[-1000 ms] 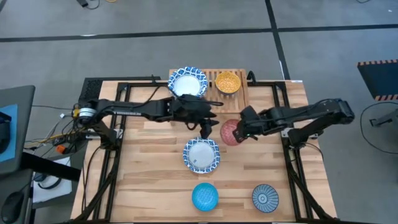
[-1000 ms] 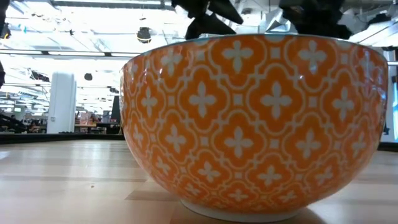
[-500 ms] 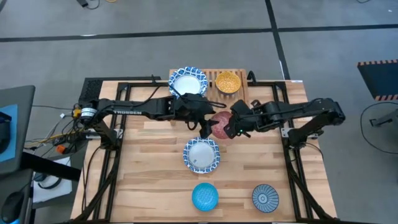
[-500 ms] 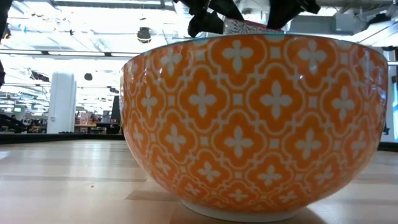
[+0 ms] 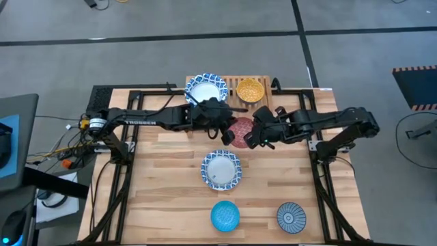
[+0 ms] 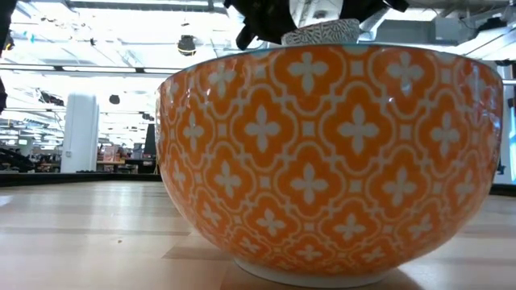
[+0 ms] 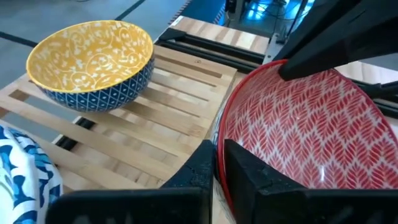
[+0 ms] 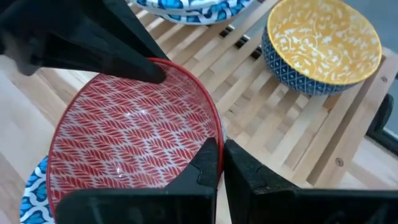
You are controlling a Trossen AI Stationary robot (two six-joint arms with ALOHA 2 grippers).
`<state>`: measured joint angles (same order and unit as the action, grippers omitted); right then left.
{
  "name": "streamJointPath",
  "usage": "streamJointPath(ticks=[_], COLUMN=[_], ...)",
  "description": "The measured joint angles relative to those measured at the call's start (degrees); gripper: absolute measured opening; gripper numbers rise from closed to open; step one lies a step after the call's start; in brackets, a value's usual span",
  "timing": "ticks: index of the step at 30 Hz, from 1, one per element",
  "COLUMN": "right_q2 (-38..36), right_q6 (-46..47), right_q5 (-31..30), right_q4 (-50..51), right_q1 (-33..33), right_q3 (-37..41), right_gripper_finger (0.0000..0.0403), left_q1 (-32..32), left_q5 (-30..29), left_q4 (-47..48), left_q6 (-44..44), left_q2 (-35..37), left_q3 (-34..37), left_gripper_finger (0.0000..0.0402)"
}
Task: Place and stack bowls onto a shelf
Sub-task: Stack the red patterned bowl on top of the yellow patterned bowl on the shelf
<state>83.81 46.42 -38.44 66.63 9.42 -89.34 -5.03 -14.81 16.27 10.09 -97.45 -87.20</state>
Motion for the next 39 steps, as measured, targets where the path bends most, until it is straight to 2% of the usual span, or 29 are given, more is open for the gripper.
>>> streamJointPath(ticks=[4, 10, 17, 21, 31, 36, 39], right_q2=[-0.08, -1.21, -8.36, -14.1, -21.97, -22.02, -21.59], right_q6=[-1.45, -3.0, 0.11, 2.13, 3.99, 3.25, 2.83], right_q5=[0.16, 0.13, -0.13, -0.31, -0.55, -0.56, -0.57], right_q4=[-0.98, -1.35, -1.76, -0.69, 0.53, 0.75, 0.74], right_q1=[0.16, 0.26, -2.69, -4.78, -8.89, -9.64, -9.62], right_q3=[0.0, -0.02, -0.07, 0.0, -0.02, 0.0, 0.0], right_gripper_finger=[0.004, 0.0108, 0.0197, 0.0234, 0.0242, 0.024, 0.024], left_q1=[-0.34, -1.18, -4.91, -8.44, -18.42, -19.05, -18.85], left_q5=[0.07, 1.14, 1.12, 1.11, 1.62, 5.96, 6.31], left_q4=[-0.09, 0.95, 1.18, 0.92, -1.39, -9.26, -6.53], left_q6=[-0.43, -1.95, -2.22, 0.61, 17.1, 20.9, 21.18], left_q2=[0.0, 0.0, -0.02, -0.11, -0.15, -1.41, -4.07], left_q3=[0.0, -2.58, -7.8, -9.72, -9.86, -9.96, -12.46], left_gripper_finger=[0.0003, 0.0, 0.0, 0.0, 0.0, 0.0, 0.0])
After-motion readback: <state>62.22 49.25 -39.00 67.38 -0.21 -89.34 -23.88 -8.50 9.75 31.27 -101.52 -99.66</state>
